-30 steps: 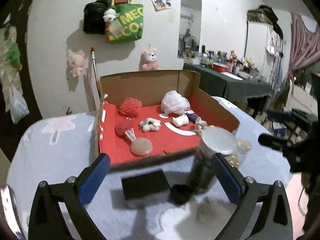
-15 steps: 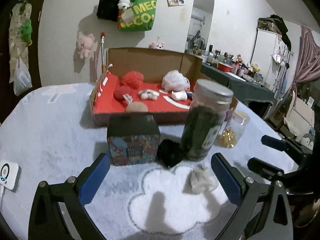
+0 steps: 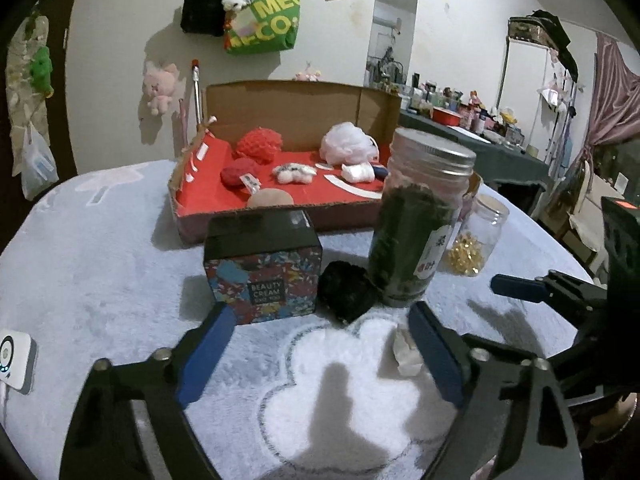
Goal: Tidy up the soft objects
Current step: 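Grasp the black pom-pom with the left tool while the right tool grasps the white cloth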
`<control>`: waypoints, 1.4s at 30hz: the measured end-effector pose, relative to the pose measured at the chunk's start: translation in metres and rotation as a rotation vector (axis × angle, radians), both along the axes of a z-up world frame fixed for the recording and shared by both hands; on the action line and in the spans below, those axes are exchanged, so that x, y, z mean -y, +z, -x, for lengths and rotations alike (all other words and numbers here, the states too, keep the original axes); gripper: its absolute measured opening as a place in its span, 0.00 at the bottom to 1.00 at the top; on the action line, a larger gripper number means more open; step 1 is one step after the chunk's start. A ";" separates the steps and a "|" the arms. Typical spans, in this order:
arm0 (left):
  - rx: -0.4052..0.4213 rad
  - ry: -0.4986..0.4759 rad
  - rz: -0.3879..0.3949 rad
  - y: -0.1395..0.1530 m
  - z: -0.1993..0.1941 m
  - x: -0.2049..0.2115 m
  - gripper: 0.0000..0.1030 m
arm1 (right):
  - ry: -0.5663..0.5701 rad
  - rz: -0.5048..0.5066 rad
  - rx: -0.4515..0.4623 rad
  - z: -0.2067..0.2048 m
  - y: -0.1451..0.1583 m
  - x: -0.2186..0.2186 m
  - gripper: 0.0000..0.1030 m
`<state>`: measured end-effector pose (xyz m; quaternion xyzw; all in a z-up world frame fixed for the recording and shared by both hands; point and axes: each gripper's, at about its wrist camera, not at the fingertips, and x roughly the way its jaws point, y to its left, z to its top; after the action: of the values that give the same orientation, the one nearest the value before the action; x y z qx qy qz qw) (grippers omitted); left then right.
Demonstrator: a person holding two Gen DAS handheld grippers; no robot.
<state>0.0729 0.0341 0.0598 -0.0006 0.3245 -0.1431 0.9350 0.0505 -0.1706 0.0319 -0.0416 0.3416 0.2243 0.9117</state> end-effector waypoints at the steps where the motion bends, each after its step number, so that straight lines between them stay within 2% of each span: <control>1: -0.007 -0.008 0.003 -0.001 -0.001 0.001 0.80 | 0.011 -0.006 -0.007 -0.001 -0.001 -0.001 0.85; 8: -0.035 -0.019 0.014 -0.005 -0.010 0.011 0.72 | 0.090 -0.035 -0.035 -0.006 -0.006 -0.006 0.85; 12: -0.057 -0.008 0.026 -0.007 -0.015 0.017 0.60 | 0.133 -0.039 -0.044 -0.010 -0.009 -0.009 0.84; 17: -0.085 0.012 0.039 -0.013 -0.022 0.023 0.55 | 0.188 -0.056 -0.059 -0.014 -0.010 -0.014 0.74; 19: -0.098 0.021 0.037 -0.015 -0.025 0.024 0.54 | 0.207 -0.064 -0.068 -0.015 -0.011 -0.015 0.66; 26: -0.134 0.050 0.040 -0.021 -0.033 0.025 0.52 | 0.247 -0.107 -0.109 -0.020 -0.016 -0.017 0.63; 28: -0.133 0.052 0.037 -0.021 -0.033 0.026 0.52 | 0.250 -0.112 -0.116 -0.021 -0.016 -0.018 0.53; 29: -0.133 0.053 0.037 -0.021 -0.034 0.026 0.51 | 0.252 -0.112 -0.123 -0.022 -0.016 -0.019 0.52; 33: -0.162 0.055 0.054 -0.026 -0.038 0.024 0.30 | 0.259 -0.103 -0.116 -0.020 -0.016 -0.024 0.49; 34: -0.172 0.051 0.061 -0.028 -0.040 0.024 0.24 | 0.260 -0.097 -0.112 -0.019 -0.016 -0.026 0.45; 36: -0.175 0.050 0.070 -0.031 -0.039 0.024 0.18 | 0.264 -0.087 -0.101 -0.016 -0.016 -0.029 0.31; 37: -0.172 0.046 0.075 -0.030 -0.039 0.024 0.15 | 0.263 -0.087 -0.095 -0.015 -0.016 -0.029 0.29; 39: -0.165 0.039 0.080 -0.029 -0.037 0.022 0.13 | 0.263 -0.090 -0.073 -0.011 -0.015 -0.027 0.20; 42: -0.154 0.024 0.089 -0.024 -0.030 0.021 0.12 | 0.240 -0.104 -0.051 -0.005 -0.011 -0.021 0.18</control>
<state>0.1031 0.0133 0.0355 -0.0573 0.3889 -0.1456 0.9079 0.0551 -0.1493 0.0210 -0.0294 0.3452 0.3502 0.8702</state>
